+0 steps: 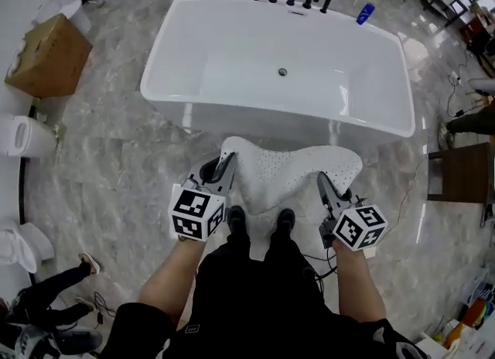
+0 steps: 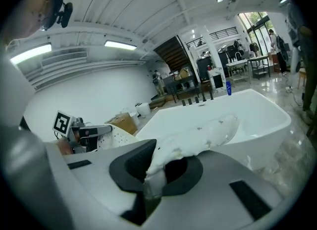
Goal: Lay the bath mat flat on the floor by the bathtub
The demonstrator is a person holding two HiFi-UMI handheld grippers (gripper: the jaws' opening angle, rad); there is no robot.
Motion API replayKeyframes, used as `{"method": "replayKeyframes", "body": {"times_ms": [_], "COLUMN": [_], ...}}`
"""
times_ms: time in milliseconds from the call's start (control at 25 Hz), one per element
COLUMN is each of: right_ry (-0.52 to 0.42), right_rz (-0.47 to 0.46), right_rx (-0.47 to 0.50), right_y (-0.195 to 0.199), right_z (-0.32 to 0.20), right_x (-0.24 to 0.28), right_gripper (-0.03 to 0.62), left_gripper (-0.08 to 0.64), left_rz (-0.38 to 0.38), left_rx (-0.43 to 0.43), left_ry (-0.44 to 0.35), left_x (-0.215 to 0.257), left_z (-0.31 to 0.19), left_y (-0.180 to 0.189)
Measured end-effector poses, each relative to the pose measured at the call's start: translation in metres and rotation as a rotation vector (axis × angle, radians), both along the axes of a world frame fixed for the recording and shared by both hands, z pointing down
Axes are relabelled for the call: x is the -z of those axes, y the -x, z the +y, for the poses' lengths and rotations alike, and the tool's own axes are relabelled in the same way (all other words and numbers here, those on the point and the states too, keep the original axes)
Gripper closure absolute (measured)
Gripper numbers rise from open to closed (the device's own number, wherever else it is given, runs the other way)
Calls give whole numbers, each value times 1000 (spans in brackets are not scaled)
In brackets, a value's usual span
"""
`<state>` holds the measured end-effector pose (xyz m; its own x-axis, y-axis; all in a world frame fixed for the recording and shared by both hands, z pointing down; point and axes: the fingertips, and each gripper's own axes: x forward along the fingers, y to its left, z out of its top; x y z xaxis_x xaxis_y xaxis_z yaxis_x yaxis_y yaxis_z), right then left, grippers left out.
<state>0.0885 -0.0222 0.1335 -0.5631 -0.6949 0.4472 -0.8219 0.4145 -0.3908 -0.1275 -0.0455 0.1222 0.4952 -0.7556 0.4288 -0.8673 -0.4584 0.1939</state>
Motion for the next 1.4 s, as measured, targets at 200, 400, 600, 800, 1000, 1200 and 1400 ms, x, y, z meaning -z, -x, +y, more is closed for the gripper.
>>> {"method": "replayKeyframes", "body": {"times_ms": [200, 400, 600, 800, 1000, 1200, 1400], "right_ry": [33, 42, 54, 115, 148, 150, 170], "right_rz": [1, -30, -39, -21, 22, 43, 27], "right_rx": [-57, -71, -75, -107, -80, -61, -50], "right_y": [-11, -34, -59, -73, -60, -49, -40], "right_z": [16, 29, 39, 30, 3, -23, -41], "right_x": [-14, -27, -43, -77, -96, -124, -165], "right_gripper": [563, 563, 563, 563, 563, 563, 563], "left_gripper": [535, 535, 535, 535, 535, 535, 534], "left_rz": [8, 24, 11, -1, 6, 3, -20], "left_rx": [-43, -49, -87, -114, -156, -171, -159], "left_ry": [23, 67, 96, 133, 146, 145, 181], "left_x": [-13, -26, -39, -72, -100, -128, -175], "left_z": [-3, 8, 20, 8, -26, -47, -51], "left_y": [-12, -41, -74, -81, -83, -90, -92]}}
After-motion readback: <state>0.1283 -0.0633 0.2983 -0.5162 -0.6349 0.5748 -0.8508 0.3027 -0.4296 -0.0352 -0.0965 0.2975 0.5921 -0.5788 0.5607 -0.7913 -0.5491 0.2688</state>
